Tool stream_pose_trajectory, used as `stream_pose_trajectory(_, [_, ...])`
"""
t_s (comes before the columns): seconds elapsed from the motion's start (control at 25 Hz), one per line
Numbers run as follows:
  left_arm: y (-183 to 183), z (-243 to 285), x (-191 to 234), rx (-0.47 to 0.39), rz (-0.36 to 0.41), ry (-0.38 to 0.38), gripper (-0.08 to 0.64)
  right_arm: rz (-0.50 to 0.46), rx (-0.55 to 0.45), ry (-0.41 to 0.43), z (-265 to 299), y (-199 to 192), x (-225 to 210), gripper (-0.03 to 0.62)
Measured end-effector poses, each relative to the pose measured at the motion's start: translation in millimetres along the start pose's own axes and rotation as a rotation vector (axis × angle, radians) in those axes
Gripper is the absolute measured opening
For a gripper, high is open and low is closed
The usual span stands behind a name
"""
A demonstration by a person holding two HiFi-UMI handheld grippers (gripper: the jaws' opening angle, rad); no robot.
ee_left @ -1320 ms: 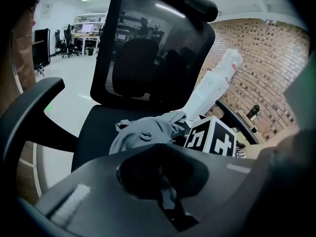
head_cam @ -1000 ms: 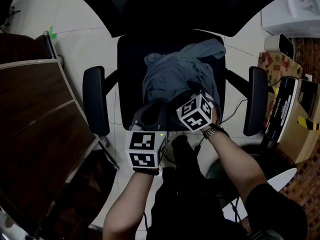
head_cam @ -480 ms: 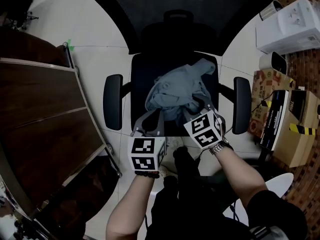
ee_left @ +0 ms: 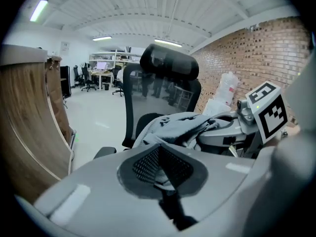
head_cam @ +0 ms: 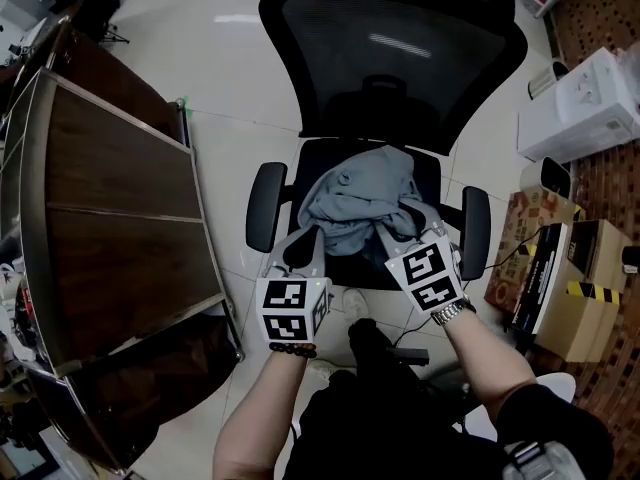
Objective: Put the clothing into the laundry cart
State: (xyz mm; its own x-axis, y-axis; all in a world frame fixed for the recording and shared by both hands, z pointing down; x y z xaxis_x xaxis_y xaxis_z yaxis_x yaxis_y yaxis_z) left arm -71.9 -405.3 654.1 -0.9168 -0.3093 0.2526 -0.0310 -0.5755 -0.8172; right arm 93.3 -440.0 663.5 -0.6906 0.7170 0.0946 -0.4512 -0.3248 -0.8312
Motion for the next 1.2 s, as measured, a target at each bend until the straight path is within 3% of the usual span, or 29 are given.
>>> stream_pose_trajectory(0.32, [41, -118, -15, -0.171, 0.006, 0.094, 0.003, -0.102, -0.186, 0.020, -82, 90, 45, 0.144])
stream_pose_trajectory(0.6, [53, -216, -27, -0.301, 0.003, 0.179, 0.003, -0.176, -0.322, 0.072, -139, 148, 95, 0.141])
stream_pose_trajectory(1.2, [57, -462, -68, -0.502, 0.013, 0.410, 0.003, -0.296, -0.585, 0.299, -281, 266, 249, 0.132])
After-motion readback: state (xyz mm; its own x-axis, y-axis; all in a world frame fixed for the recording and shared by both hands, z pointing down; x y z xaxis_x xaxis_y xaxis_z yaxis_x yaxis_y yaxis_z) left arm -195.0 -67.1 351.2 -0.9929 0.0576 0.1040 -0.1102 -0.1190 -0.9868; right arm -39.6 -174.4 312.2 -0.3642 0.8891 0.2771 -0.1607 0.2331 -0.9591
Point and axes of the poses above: the fingertips, and each gripper's own axes: z forward along the fingers, x to its left, y out of its top, the point moved 7 cm from there along -z, backward along the fingers, and after that the axes turned 6 degrees about -z, right-handed, at the moved point
